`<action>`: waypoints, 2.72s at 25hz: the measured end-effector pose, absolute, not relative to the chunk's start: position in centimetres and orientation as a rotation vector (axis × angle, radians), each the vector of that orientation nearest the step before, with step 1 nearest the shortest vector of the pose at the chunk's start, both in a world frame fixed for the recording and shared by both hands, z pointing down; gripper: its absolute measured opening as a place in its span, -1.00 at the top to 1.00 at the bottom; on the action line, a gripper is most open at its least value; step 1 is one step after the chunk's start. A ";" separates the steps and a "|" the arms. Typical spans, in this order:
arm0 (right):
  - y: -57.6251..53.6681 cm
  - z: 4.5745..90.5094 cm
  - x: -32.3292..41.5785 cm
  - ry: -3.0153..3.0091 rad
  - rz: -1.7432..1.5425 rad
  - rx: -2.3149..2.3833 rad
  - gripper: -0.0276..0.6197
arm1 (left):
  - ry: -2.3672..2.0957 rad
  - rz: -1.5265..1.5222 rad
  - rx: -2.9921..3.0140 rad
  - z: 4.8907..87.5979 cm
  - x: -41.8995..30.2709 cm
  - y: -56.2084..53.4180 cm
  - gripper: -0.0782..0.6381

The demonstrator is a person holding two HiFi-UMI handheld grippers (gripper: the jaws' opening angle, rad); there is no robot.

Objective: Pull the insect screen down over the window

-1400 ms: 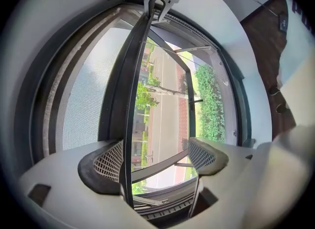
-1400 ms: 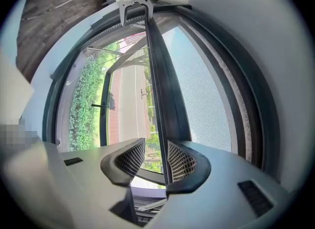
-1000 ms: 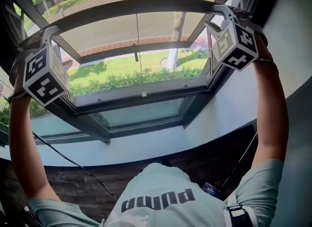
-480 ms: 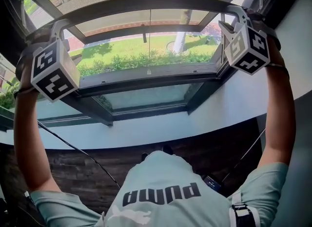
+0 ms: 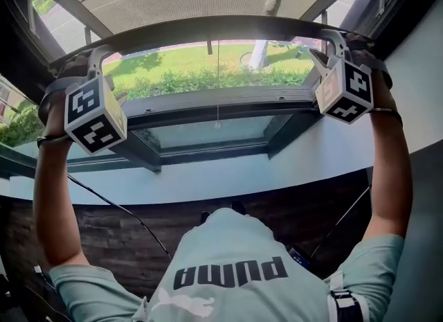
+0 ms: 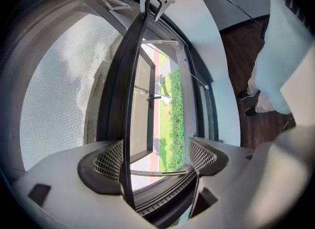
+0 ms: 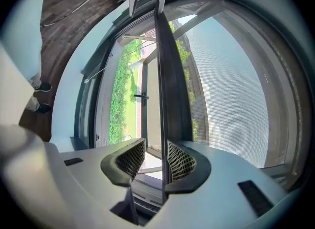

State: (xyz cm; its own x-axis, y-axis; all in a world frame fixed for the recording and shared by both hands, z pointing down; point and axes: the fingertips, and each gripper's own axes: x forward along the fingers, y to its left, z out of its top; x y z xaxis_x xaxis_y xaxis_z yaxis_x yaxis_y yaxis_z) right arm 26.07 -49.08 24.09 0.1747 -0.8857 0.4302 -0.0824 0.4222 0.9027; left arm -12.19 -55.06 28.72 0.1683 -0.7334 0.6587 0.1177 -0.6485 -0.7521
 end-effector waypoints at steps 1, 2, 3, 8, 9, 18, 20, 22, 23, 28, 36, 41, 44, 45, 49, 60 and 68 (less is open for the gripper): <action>-49.0 25.2 26.1 -1.278 -0.718 0.983 0.47 | 0.579 -1.569 -1.762 29.8 -12.2 -55.0 -0.35; -49.0 26.2 26.1 -1.277 -0.711 0.976 0.47 | 0.575 -1.574 -1.765 30.8 -12.2 -54.9 -0.35; -49.0 27.2 26.2 -1.276 -0.706 0.971 0.47 | 0.576 -1.577 -1.761 31.8 -12.2 -54.9 -0.35; -49.2 31.4 26.2 -1.274 -0.682 0.952 0.53 | 0.582 -1.588 -1.765 36.2 -12.0 -55.0 -0.35; -49.2 32.6 26.2 -1.267 -0.674 0.940 0.54 | 0.575 -1.592 -1.778 37.4 -12.0 -54.9 -0.35; -48.8 40.9 26.7 -1.282 -0.615 0.911 0.54 | 0.555 -1.649 -1.814 45.4 -11.8 -54.5 -0.35; -48.7 42.3 26.7 -1.279 -0.613 0.914 0.54 | 0.566 -1.654 -1.817 46.8 -11.8 -54.5 -0.35; -48.7 43.2 26.8 -1.281 -0.607 0.924 0.54 | 0.591 -1.655 -1.816 47.8 -11.5 -54.7 -0.35; -48.8 43.7 26.9 -1.282 -0.603 0.926 0.54 | 0.600 -1.658 -1.815 48.4 -11.4 -54.8 -0.35; -48.8 47.8 26.9 -1.277 -0.576 0.884 0.54 | 0.587 -1.700 -1.817 52.1 -11.5 -54.7 -0.35; -48.8 52.3 26.9 -1.257 -0.561 0.866 0.54 | 0.658 -1.683 -1.844 56.8 -11.2 -55.0 -0.35; -48.5 56.0 26.6 -1.255 -0.532 0.831 0.54 | 0.627 -1.729 -1.841 60.2 -11.3 -54.5 -0.35; -48.7 56.5 26.2 -1.265 -0.535 0.843 0.54 | 0.631 -1.738 -1.831 61.4 -11.4 -54.7 -0.35; -48.9 56.5 26.0 -1.272 -0.537 0.852 0.54 | 0.632 -1.742 -1.827 61.6 -11.4 -54.8 -0.35; -48.9 57.4 26.1 -1.271 -0.529 0.848 0.54 | 0.623 -1.757 -1.822 62.3 -11.4 -55.1 -0.35; -48.5 60.2 26.7 -1.268 -0.494 0.809 0.54 | 0.632 -1.746 -1.854 64.7 -11.2 -54.4 -0.36; -48.2 60.3 26.4 -1.256 -0.525 0.808 0.54 | 0.689 -1.666 -1.788 64.9 -11.4 -54.7 -0.35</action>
State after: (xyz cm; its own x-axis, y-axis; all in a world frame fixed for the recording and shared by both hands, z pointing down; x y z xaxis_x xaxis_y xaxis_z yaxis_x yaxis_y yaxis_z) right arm 26.42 -48.21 60.31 0.2518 -0.7413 0.6222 -0.0784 0.6252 0.7766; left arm -11.42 -54.70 64.95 0.0807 -0.7205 0.6888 0.0231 -0.6895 -0.7239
